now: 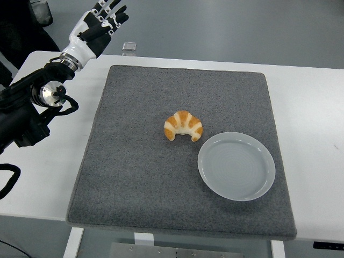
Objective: Place the bread on the plate
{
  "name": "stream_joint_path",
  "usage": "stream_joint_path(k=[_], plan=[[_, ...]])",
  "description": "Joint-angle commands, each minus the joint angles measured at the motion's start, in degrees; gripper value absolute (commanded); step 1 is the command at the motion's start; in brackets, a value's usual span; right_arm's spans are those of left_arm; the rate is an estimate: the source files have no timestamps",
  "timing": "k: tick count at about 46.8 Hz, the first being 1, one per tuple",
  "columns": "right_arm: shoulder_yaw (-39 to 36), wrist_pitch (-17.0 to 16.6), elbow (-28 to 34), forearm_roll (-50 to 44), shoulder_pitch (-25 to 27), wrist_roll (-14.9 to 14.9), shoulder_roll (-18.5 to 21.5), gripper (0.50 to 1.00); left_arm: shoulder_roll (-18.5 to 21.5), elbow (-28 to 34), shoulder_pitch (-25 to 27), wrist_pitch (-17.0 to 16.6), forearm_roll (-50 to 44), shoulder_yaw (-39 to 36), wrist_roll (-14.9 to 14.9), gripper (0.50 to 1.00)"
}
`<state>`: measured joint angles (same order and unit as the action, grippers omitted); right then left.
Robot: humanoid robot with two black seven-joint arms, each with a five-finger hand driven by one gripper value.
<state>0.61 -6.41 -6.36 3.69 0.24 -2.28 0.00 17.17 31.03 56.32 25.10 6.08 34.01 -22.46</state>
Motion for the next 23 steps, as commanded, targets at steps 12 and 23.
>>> stream_joint_path(k=[12,23], plan=[[0.0,0.0,-0.1,0.0,0.0,0.0,0.0,0.952,2.3,3.1,5.5,-0.5,20.5,-2.8,-0.5,0.999],[0.0,0.0,-0.1,0.0,0.0,0.0,0.0,0.952,8.2,14.7,12.1,-0.8,22.4,-20.2,-0.2,0.999]])
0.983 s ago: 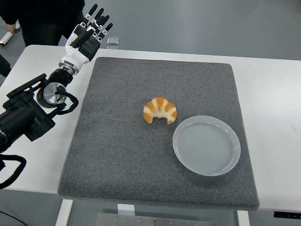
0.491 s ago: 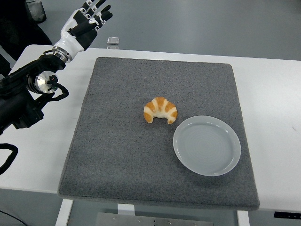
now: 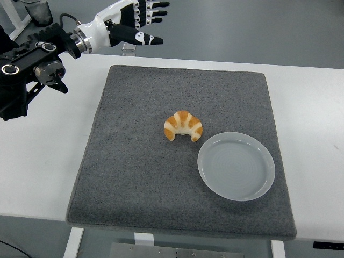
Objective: Place the bread on the plate
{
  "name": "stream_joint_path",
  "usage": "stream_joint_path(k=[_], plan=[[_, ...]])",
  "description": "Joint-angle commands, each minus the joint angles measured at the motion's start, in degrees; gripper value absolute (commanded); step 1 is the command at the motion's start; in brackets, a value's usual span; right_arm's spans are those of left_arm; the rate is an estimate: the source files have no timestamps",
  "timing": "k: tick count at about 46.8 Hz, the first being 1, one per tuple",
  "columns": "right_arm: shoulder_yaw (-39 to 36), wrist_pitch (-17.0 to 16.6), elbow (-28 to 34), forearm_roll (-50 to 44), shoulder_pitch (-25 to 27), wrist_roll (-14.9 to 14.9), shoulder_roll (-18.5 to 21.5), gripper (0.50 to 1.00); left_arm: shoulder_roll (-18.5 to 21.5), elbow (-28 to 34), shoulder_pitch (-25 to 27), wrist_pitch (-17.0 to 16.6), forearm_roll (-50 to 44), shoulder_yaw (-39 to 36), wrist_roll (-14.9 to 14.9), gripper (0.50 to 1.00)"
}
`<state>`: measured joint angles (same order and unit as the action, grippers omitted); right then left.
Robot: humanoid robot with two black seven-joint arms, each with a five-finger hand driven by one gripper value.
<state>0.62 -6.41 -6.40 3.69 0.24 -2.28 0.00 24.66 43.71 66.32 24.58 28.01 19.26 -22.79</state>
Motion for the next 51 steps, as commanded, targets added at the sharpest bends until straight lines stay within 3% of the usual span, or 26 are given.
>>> stream_joint_path(k=[1,5,12,24,38,51], plan=[[0.0,0.0,0.1,0.0,0.0,0.0,0.0,0.952,0.7,2.2,2.7,-0.6,0.7,-7.0,0.2,0.999],[0.0,0.0,0.0,0.0,0.0,0.0,0.0,0.952,0.7,2.4,5.0,-2.8,3.2,-11.9,0.2,0.999],[0.0,0.0,0.0,0.0,0.0,0.0,0.0,0.952,0.5,2.5,7.5,-3.3,11.2,-18.3,0.2,0.996],[0.0,-0.1,0.0,0.0,0.0,0.0,0.0,0.952,-0.7,7.5,8.2,-5.5,25.6,-19.6,0.6,0.996],[0.0,0.0,0.0,0.0,0.0,0.0,0.0,0.952,-6.7,8.8,9.6,-7.6,29.8,-23.9,2.9,0.996],[0.0,0.0,0.0,0.0,0.0,0.0,0.0,0.954,-9.0,8.1,9.3,-9.6,30.3,-24.8,4.8,0.996]])
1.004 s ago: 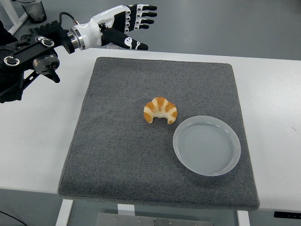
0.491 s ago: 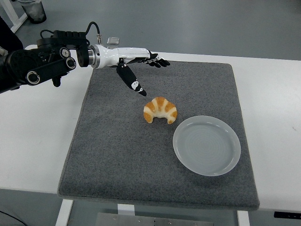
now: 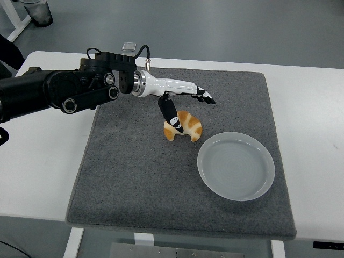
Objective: Place the bread on the plate
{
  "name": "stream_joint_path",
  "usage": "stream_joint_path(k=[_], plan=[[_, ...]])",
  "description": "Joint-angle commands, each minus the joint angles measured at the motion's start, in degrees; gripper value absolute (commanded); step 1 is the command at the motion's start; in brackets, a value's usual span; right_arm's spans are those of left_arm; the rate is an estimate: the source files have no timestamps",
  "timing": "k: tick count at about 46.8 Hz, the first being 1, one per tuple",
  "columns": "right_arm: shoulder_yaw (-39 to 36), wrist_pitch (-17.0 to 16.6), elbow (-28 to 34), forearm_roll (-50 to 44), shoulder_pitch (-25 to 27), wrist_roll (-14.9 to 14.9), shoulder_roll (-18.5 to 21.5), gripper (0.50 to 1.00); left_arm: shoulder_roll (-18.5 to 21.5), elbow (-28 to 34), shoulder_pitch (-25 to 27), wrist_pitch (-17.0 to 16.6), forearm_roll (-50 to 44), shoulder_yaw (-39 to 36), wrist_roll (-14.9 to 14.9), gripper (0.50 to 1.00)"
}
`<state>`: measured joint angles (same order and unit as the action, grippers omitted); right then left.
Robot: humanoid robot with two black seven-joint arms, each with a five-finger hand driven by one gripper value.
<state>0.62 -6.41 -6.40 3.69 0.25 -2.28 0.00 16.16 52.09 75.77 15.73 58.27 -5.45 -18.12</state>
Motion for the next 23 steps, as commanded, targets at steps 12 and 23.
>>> stream_joint_path(k=[12,23], plan=[[0.0,0.0,0.1,0.0,0.0,0.0,0.0,0.952,-0.7,-0.5,-0.5,-4.4,0.0,-4.5,0.3,0.994],[0.0,0.0,0.0,0.0,0.0,0.0,0.0,0.952,-0.7,-1.6,-0.6,-5.6,0.0,-4.6,0.3,0.979]])
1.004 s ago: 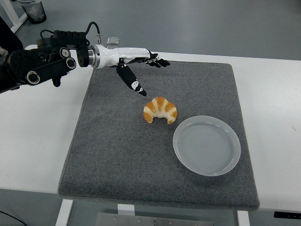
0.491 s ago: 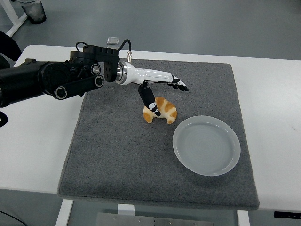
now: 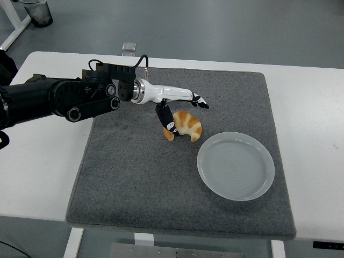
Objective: Place the bread on the plate
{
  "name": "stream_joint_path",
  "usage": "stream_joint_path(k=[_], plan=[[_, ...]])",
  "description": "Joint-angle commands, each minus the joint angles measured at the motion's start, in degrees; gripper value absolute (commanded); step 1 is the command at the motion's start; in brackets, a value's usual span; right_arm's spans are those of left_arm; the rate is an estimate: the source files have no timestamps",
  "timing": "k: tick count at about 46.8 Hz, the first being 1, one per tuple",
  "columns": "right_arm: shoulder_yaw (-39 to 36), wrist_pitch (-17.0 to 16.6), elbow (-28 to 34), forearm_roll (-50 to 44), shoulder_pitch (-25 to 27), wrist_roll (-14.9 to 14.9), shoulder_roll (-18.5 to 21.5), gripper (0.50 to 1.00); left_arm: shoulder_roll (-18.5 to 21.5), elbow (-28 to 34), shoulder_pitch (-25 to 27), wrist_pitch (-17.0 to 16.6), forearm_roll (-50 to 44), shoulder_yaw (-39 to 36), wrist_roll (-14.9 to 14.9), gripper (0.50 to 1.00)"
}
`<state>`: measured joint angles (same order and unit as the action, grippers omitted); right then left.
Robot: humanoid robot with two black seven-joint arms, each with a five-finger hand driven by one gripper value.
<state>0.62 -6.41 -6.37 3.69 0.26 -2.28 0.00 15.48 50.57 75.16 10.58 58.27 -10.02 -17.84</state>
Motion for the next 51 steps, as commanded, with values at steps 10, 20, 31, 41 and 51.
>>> stream_joint_path(k=[10,20,31,41,51], plan=[[0.0,0.0,0.0,0.0,0.0,0.0,0.0,0.952,-0.1,-0.1,-0.7,-1.3,0.0,0.0,0.0,0.956],[0.0,0.0,0.0,0.0,0.0,0.0,0.0,0.952,-0.7,-0.1,-1.2,-1.4,0.0,-0.1,0.0,0.939],[0.0,0.0,-0.1,0.0,0.0,0.0,0.0,0.952,-1.2,0.1,-1.5,-1.4,0.0,-2.0,-0.1,0.902],[0.0,0.0,-0.1,0.0,0.0,0.0,0.0,0.952,-1.2,0.3,-1.5,-2.3,0.0,-2.7,-0.1,0.855],[0.0,0.0,0.0,0.0,0.0,0.0,0.0,0.952,-1.2,0.2,-1.4,-2.3,0.0,-2.7,-0.1,0.701]])
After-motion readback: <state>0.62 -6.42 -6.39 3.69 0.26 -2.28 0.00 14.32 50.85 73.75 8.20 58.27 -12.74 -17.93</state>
